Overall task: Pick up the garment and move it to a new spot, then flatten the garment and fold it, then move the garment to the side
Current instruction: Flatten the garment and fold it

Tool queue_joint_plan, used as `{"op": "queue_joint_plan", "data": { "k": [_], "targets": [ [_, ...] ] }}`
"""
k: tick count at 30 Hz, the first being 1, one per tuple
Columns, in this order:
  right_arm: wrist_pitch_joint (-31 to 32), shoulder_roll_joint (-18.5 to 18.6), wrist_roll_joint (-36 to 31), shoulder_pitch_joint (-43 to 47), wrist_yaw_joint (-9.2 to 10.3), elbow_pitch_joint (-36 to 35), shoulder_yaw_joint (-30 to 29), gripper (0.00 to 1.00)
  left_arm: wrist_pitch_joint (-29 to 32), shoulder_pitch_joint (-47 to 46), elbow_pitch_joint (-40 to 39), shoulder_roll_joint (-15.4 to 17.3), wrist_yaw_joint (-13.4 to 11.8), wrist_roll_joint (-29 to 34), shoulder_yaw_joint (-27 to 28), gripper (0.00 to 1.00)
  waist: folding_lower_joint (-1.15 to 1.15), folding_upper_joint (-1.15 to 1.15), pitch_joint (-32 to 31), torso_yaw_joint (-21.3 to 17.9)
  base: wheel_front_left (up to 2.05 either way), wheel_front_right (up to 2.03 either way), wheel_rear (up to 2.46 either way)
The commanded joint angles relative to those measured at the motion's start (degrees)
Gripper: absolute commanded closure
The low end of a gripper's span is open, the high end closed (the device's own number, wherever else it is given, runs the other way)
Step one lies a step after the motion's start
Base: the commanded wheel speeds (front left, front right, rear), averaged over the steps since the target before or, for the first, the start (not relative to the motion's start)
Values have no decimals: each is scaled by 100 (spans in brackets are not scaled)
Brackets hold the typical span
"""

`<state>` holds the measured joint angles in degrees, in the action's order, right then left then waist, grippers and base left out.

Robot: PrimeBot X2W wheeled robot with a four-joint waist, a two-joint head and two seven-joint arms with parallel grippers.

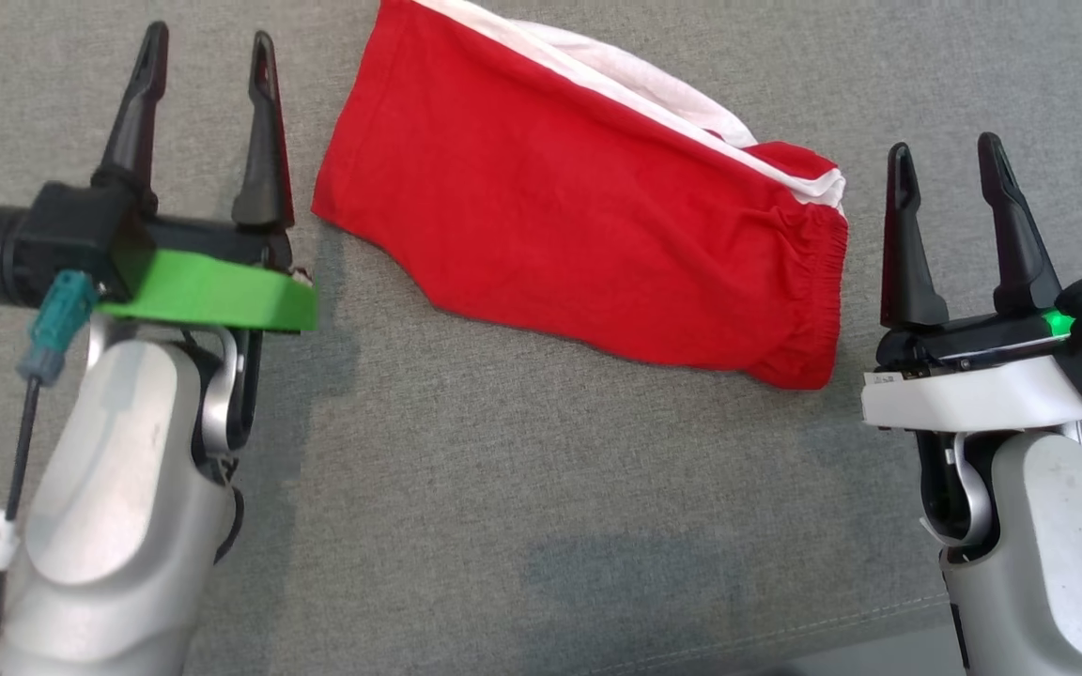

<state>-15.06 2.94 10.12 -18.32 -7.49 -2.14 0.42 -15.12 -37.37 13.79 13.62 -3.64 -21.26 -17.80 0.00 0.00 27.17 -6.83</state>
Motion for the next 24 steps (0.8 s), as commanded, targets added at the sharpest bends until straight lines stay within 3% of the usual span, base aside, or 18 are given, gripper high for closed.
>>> {"op": "queue_joint_plan", "data": {
  "k": [1,9,24],
  "targets": [
    [-16,9,-93,111,1,-11,-56,0,1,307,-184,-10,-54,157,61,0,0,0,-162,92,0,0,0],
    [-16,4,-173,477,0,86,-299,0,0,1105,-314,-72,14,397,108,0,0,0,-379,134,0,0,0],
    [-17,1,53,380,0,58,-336,0,-1,708,-40,-88,275,461,185,0,0,0,-295,116,0,0,0]
  ]
}}
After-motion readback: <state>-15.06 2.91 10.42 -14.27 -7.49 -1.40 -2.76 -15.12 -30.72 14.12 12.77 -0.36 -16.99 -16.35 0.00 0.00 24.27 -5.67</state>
